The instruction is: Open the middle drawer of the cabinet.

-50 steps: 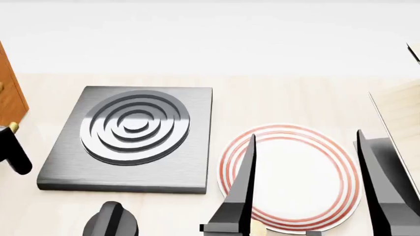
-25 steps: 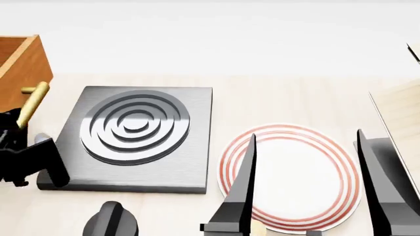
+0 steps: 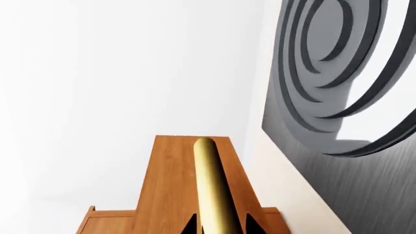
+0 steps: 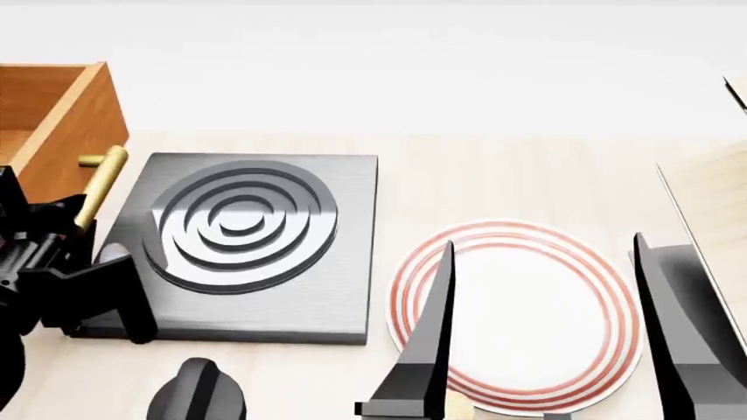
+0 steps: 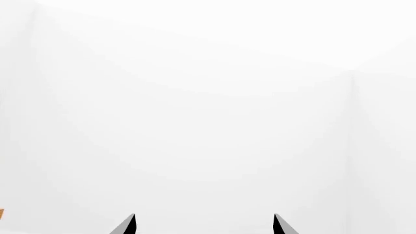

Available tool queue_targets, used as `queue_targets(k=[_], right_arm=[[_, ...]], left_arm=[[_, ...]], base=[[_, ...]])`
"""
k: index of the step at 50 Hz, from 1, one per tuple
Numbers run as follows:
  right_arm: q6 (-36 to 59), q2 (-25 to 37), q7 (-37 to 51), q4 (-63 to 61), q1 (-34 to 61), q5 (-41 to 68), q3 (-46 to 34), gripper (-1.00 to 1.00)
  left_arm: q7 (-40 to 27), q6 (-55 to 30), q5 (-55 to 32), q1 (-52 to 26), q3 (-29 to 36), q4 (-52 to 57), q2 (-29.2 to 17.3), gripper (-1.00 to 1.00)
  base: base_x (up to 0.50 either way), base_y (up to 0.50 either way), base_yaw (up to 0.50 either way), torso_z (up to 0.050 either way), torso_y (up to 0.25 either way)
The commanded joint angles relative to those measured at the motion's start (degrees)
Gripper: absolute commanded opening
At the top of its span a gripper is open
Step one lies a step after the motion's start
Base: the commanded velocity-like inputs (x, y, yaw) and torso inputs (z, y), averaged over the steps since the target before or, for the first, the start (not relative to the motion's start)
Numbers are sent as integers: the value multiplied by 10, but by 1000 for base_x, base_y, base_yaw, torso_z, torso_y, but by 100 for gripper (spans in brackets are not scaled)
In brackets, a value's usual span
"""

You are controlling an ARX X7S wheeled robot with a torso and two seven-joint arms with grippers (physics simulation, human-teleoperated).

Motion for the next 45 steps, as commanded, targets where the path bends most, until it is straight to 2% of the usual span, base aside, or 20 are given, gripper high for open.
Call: queue_targets(k=[1,10,11,22,30,45], right_arm=[[-1,-11,-14,0,-1,-11,14,100],[-6,-11,-14,0,-5,-11,15,100],[-6,-11,-14,0,-6,-11,15,100],[-4,-11,-14,0,-4,-10,14,100],[-4,-11,-14,0,-2,-6,18,100],[-2,-11,-15,0,0,-6,19,100]], left_arm=[[-46,3,74,-18,-34,24,15,-100],[-44,-2,76,-17,-33,29,14,-100],[-45,-2,77,-17,-33,30,14,100],[-29,-4,74,-11,-28,33,11,100],[26,1,40,6,-25,36,9,100],[47,20,22,26,-23,37,8,100]], base=[[0,0,3,0,0],[0,0,1,2,7],[0,0,0,0,0],[0,0,0,0,1],[0,0,0,0,1],[0,0,0,0,0]])
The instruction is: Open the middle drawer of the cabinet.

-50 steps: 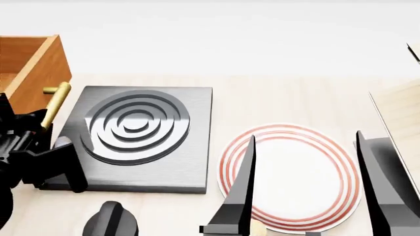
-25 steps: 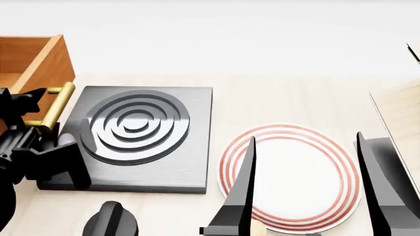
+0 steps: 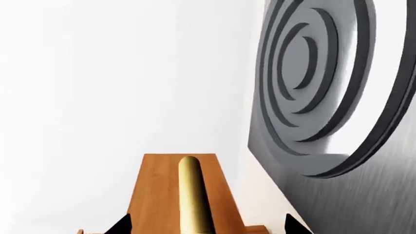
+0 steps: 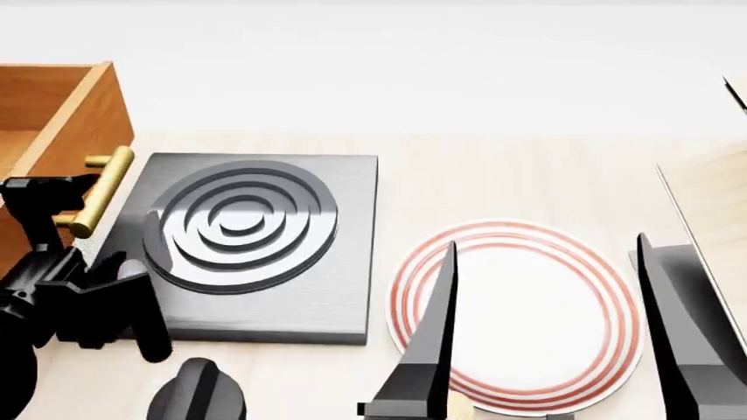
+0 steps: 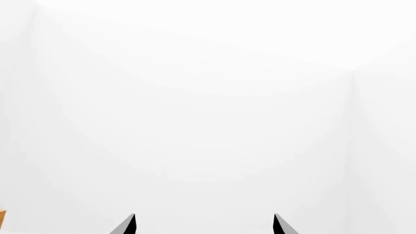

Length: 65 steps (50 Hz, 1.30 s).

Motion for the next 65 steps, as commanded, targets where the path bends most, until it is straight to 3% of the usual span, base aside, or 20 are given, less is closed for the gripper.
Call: queue_targets(k=[1,5,6,8,16,23,36,44,65], right_arm=[[1,-11,-15,0,1,-10,14,100],[1,-11,-15,0,1,-9,15,100],[-1,-11,-14,0,-3,-10,15,100],[-1,-11,-14,0,-2,-11,14,100],[2,-11,-13,0,-1,-15,6,100],[0,-11,-13,0,-2,-18,4,100],[2,-11,-14,0,0,-15,6,100],[5,-11,-14,0,4,-14,7,100],[10,-10,-15,1,10,-12,6,100]], left_arm=[[28,15,1,11,-14,2,12,100],[27,15,2,12,-15,4,12,100],[-20,-36,13,9,-43,90,-47,100],[-25,-53,11,10,-50,199,-67,100],[-50,-93,-14,15,-95,367,-140,100],[-63,-95,-65,29,-134,443,-173,100],[-74,-81,-271,48,-261,497,-206,100],[-80,-117,-418,32,-340,510,-213,100],[-44,-209,-548,-37,-380,442,-168,100]], base=[[0,0,0,0,0],[0,0,0,0,0],[0,0,0,0,0],[0,0,0,0,0],[0,0,0,0,0],[0,0,0,0,0],[0,0,0,0,0],[0,0,0,0,0],[0,0,0,0,0]])
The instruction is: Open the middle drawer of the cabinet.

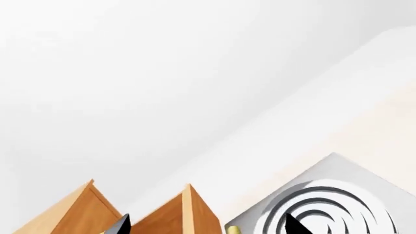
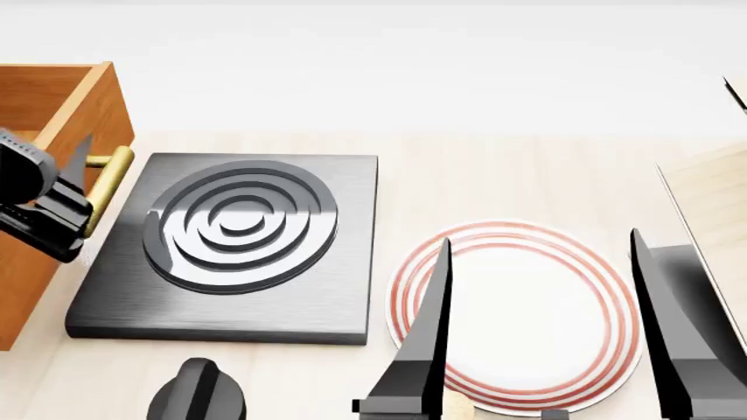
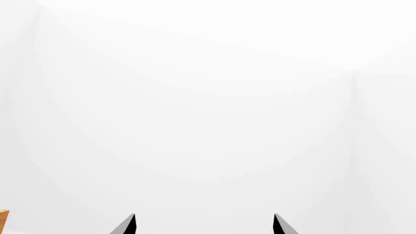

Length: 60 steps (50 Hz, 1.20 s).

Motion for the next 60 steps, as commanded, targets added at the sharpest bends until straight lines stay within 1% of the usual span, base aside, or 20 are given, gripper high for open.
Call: queue_targets(k=[1,16,17,18,25,32,35,36,42,43,60], right_arm=[[1,-12,-15,0,2,-11,13,100],[1,-12,-14,0,2,-12,12,100],[-1,-12,-15,0,-1,-12,13,100],[-1,-12,-15,0,-1,-12,13,100],[-1,-12,-15,0,-2,-12,12,100],[-2,-12,-15,0,-3,-13,11,100],[-2,-12,-15,0,-2,-13,10,100],[-2,-11,-14,0,-2,-13,10,100],[-1,-11,-14,1,-2,-13,10,100],[-1,-11,-14,1,-2,-14,9,100],[1,-10,-13,1,-1,-15,7,100]], left_arm=[[26,-46,-68,-34,-43,-27,30,100],[26,-56,-77,-45,-49,-50,39,100],[26,-82,-97,-65,-57,-104,59,100],[28,-93,-116,-68,-64,-115,63,100],[32,-91,-99,-74,-57,-135,69,100],[28,-102,-118,-79,-67,-155,76,100],[30,-112,-136,-82,-75,-168,81,100],[26,-119,-154,-82,-84,-177,84,100],[29,-129,-177,-83,-94,-194,89,100],[34,-134,-200,-81,-105,-201,91,100],[32,-142,-209,-84,-109,-230,97,100]], base=[[0,0,0,0,0],[0,0,0,0,0],[0,0,0,0,0],[0,0,0,0,0],[0,0,0,0,0],[0,0,0,0,0],[0,0,0,0,0],[0,0,0,0,0],[0,0,0,0,0],[0,0,0,0,0],[0,0,0,0,0]])
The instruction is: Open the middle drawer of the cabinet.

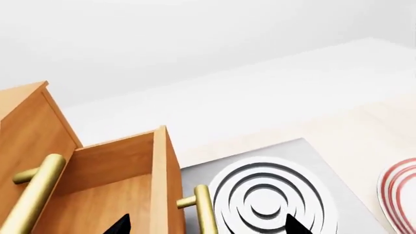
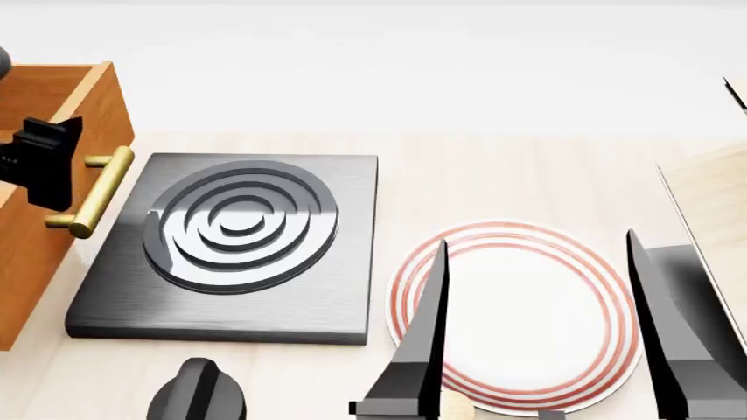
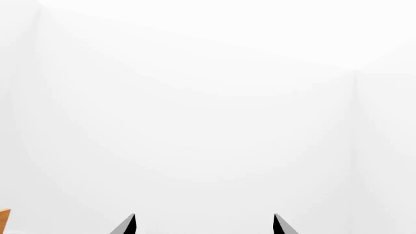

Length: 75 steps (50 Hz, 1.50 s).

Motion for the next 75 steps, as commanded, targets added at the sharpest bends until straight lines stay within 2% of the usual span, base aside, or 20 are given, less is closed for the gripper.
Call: queue_targets(k=[1,56,57,58,59,75], right_arm=[[2,-11,-13,1,1,-11,12,100],[2,-11,-13,1,1,-11,12,100],[-4,-6,-8,5,-6,-8,12,100],[-3,-3,-5,5,-6,-6,11,100],[-3,-1,-2,6,-6,-4,10,100],[5,9,10,5,-1,5,4,100]], left_arm=[[10,-3,-3,-4,-22,-27,20,100],[10,-2,-4,-4,-21,-27,19,100],[11,40,31,-3,-19,-113,76,100],[18,43,36,-7,-16,-199,80,100],[18,44,37,-7,-16,-218,80,100],[19,46,42,-16,-16,-232,83,100]], base=[[0,0,0,0,0],[0,0,0,0,0],[0,0,0,0,0],[0,0,0,0,0],[0,0,0,0,0],[0,0,0,0,0]])
